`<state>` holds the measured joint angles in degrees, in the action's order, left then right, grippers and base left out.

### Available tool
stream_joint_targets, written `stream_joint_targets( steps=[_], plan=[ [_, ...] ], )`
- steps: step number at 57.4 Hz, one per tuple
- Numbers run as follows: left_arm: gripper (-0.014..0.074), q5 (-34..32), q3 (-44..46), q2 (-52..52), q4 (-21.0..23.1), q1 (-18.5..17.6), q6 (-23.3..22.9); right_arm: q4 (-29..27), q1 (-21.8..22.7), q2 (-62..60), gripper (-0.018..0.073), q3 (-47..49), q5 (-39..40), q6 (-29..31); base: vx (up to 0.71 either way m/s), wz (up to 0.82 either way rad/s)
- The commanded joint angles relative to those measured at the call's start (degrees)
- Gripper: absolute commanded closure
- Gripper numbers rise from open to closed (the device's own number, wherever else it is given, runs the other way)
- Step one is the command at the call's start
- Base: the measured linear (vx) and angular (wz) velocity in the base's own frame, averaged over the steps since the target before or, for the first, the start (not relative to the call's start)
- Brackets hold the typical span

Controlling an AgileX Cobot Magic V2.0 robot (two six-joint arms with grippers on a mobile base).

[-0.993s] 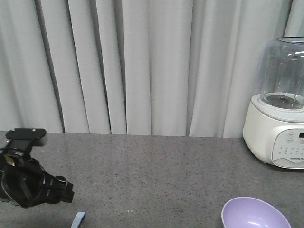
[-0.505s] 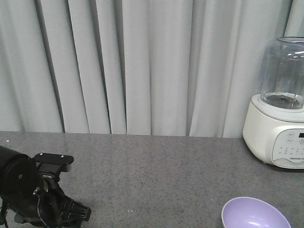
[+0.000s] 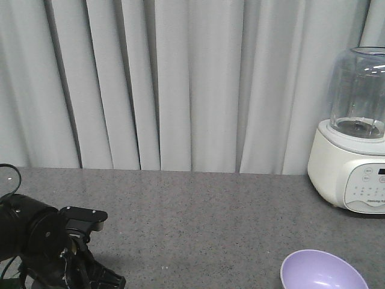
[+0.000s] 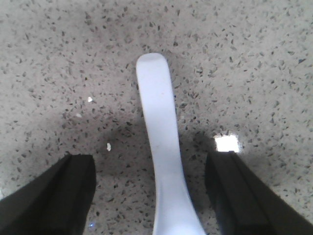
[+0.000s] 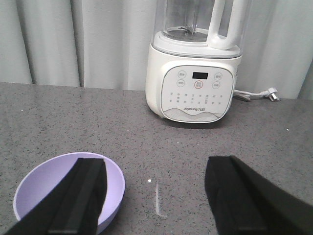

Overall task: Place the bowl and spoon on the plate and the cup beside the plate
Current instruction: 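Lower the left gripper onto the pale blue spoon and grasp it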

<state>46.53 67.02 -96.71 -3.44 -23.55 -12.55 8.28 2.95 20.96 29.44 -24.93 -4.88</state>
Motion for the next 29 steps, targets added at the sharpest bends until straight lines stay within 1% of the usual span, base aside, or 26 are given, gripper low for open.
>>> stream_joint_targets(
  steps=[1, 17, 29],
  plan=[
    [0.0072, -2.48, 1.81, 2.03, -0.26, -0.33, -0.78, 0.97, -0.07, 0.86, 0.0051, 2.03, 3.99, 0.37, 0.0, 0.0],
    [0.0191, -2.5, 1.81, 2.03, -0.26, -0.33, -0.78, 0.97, -0.07, 0.86, 0.0051, 2.03, 3.07, 0.37, 0.0, 0.0],
    [0.0198, -2.75, 1.81, 1.9, -0.26, -0.33, -0.78, 0.97, -0.07, 0.86, 0.0051, 2.03, 3.07, 0.37, 0.0, 0.0]
  ],
)
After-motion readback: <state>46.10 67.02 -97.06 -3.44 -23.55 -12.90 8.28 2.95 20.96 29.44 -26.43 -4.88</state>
